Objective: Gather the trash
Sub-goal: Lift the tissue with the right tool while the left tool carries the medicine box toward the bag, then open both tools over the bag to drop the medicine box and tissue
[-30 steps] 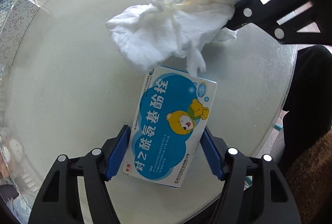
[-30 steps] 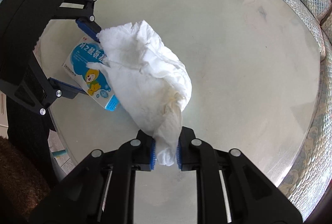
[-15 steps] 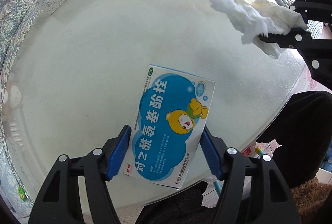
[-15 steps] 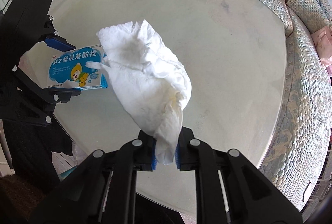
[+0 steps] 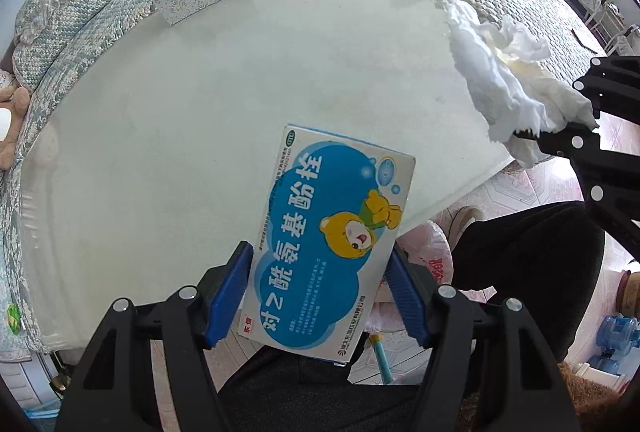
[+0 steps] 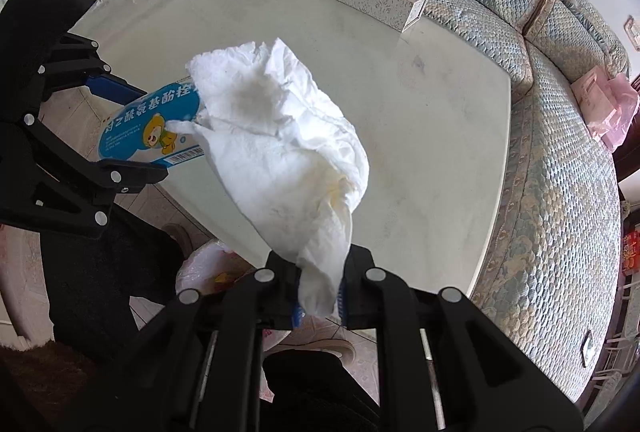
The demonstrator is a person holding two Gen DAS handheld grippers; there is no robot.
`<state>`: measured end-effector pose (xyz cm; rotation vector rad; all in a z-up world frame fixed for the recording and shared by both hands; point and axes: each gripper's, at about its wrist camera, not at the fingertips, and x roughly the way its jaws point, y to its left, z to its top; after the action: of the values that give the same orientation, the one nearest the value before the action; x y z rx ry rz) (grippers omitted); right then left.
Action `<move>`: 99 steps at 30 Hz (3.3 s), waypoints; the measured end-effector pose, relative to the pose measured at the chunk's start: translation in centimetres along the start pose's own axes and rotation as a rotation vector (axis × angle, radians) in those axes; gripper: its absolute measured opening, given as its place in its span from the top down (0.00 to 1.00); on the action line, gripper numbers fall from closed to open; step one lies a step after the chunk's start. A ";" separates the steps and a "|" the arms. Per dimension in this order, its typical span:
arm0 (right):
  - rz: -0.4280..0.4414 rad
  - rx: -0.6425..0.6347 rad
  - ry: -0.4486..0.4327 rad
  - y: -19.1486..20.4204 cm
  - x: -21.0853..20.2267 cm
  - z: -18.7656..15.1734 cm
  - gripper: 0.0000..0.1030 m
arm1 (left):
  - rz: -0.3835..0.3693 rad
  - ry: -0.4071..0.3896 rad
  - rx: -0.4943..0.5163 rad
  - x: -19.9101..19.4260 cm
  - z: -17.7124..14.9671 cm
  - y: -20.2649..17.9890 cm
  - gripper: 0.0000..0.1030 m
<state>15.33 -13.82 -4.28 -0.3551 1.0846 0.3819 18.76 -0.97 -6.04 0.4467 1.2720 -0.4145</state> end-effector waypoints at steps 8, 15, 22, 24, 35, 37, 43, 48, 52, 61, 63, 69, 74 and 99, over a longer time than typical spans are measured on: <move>0.000 -0.005 -0.018 2.6 -2.5 -3.1 0.87 | -0.017 -0.046 -0.032 -2.5 -4.2 -1.5 0.37; -0.021 -0.016 -0.019 4.8 -3.3 -5.3 0.87 | -0.023 -0.039 -0.046 -1.2 -7.4 -2.9 0.37; -0.021 -0.015 -0.007 6.5 -2.1 -7.3 0.87 | -0.022 -0.050 -0.054 0.7 -9.5 -3.4 0.37; -0.024 -0.009 -0.005 6.6 -1.3 -7.7 0.87 | -0.025 -0.061 -0.056 1.1 -9.9 -3.6 0.37; -0.018 0.040 0.025 6.9 3.3 -10.5 0.87 | 0.000 -0.083 -0.070 5.6 -10.9 -5.4 0.37; -0.001 0.059 0.030 6.9 4.1 -10.8 0.87 | 0.014 -0.085 -0.060 6.3 -11.1 -5.9 0.37; 0.004 0.069 0.056 7.6 6.6 -12.0 0.87 | 0.019 -0.069 -0.049 8.5 -11.7 -6.7 0.37; 0.055 0.113 0.087 7.8 9.1 -13.2 0.87 | -0.012 -0.025 -0.064 11.2 -12.3 -7.0 0.37; 0.081 0.142 0.115 7.9 11.0 -14.0 0.87 | -0.049 0.015 -0.084 13.6 -12.5 -7.2 0.37; 0.105 0.176 0.163 8.2 14.5 -15.2 0.87 | -0.094 0.105 -0.154 19.4 -12.9 -7.3 0.37; 0.094 0.174 0.169 8.4 15.2 -15.5 0.87 | -0.100 0.117 -0.164 20.5 -13.0 -7.4 0.37; 0.111 0.220 0.202 8.2 17.8 -15.9 0.87 | -0.112 0.163 -0.191 23.6 -13.2 -7.7 0.37; 0.101 0.245 0.220 7.9 19.7 -16.5 0.87 | -0.110 0.207 -0.222 26.0 -13.2 -7.7 0.37; 0.160 0.382 0.377 7.6 29.6 -19.6 0.86 | -0.151 0.379 -0.276 34.8 -13.7 -7.9 0.37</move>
<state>8.81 -12.40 -39.98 0.0040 1.5294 0.2443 11.95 -2.03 -43.59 0.1989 1.7111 -0.2813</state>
